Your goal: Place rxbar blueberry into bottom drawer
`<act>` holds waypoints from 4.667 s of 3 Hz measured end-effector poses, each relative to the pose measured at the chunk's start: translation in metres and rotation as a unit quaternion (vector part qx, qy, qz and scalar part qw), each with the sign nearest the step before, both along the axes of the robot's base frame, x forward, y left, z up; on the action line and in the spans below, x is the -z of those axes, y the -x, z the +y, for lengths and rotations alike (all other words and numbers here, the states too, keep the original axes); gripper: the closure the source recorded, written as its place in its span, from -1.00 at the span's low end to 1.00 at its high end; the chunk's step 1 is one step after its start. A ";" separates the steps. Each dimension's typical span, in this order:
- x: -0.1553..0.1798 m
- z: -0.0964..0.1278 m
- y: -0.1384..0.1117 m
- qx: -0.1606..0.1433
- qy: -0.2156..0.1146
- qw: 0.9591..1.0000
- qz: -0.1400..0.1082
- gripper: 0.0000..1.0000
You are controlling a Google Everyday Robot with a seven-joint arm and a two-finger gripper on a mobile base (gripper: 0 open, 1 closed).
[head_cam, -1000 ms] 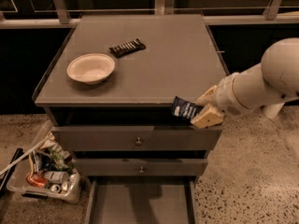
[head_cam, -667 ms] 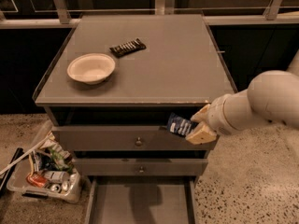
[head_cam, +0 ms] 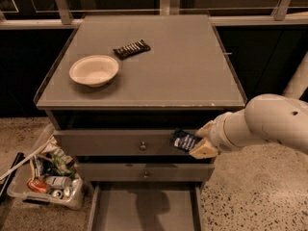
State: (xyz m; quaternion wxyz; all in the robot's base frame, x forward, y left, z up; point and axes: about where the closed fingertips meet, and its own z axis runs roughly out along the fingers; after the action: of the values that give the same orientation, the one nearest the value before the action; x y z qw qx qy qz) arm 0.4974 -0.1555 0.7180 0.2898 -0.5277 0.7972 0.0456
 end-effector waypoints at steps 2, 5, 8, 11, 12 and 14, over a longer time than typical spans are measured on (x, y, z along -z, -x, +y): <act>0.021 0.019 0.030 -0.030 -0.056 0.998 -0.006 1.00; 0.153 0.088 0.104 -0.109 -0.107 0.988 -0.025 1.00; 0.242 0.094 0.070 -0.056 -0.110 0.992 0.039 1.00; 0.360 0.086 0.029 -0.050 -0.093 0.994 0.026 1.00; 0.400 0.079 0.024 -0.053 -0.105 0.993 0.020 1.00; 0.445 0.069 0.017 -0.048 -0.122 0.991 0.019 1.00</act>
Offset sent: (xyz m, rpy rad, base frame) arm -0.0931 0.0672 -0.0650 0.2241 -0.0801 0.2542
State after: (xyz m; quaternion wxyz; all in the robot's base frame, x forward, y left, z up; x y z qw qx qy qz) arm 0.4808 -0.0868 0.2733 0.3347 -0.5251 0.7645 0.1667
